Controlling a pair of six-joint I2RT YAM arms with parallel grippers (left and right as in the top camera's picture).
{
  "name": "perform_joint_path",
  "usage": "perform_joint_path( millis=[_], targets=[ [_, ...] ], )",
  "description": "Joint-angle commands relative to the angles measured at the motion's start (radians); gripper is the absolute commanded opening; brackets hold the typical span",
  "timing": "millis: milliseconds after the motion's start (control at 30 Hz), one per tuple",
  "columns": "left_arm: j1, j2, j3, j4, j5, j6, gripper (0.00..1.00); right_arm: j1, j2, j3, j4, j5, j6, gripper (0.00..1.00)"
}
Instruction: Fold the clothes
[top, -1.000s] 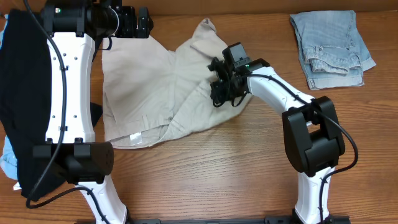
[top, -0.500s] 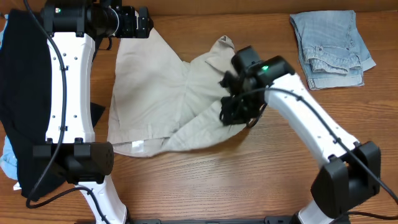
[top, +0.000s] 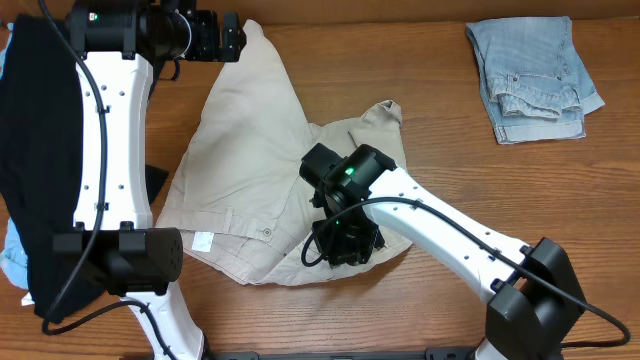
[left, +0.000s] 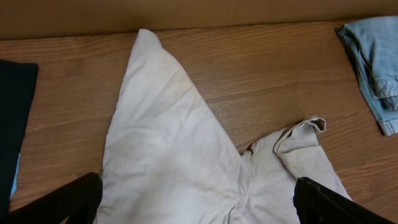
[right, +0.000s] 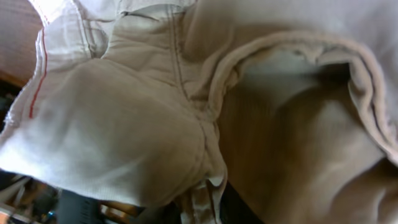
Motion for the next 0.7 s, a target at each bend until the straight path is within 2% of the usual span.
perform_joint_path(
  millis=[0,33,100,167,233,400,600,667],
  targets=[
    [-0.008,0.01,-0.005,0.005,-0.006,0.031,1.0,0.01,-0.087,-0.002,0.01,0.0,0.045,0.26],
    [-0.008,0.01,-0.005,0.005,-0.006,0.031,1.0,0.006,-0.106,-0.002,0.018,0.01,0.045,0.28],
    [-0.008,0.01,-0.005,0.008,-0.006,0.031,1.0,-0.014,-0.148,-0.002,0.048,0.018,0.045,0.38],
    [-0.008,0.01,-0.005,0.008,-0.006,0.031,1.0,-0.038,-0.18,-0.002,0.08,0.026,0.044,0.51],
    [-0.008,0.01,-0.005,0.009,-0.006,0.031,1.0,-0.067,-0.193,-0.002,0.131,0.097,0.044,0.59],
    [-0.008,0.01,-0.005,0.02,-0.006,0.03,1.0,-0.143,-0.155,-0.003,0.328,0.361,0.044,0.61],
    [-0.008,0.01,-0.005,0.023,-0.006,0.03,1.0,-0.261,-0.03,-0.007,0.611,0.499,0.039,0.61],
    [-0.008,0.01,-0.005,0.023,-0.006,0.03,1.0,-0.311,0.026,-0.007,0.706,0.501,-0.003,0.61]
  ],
)
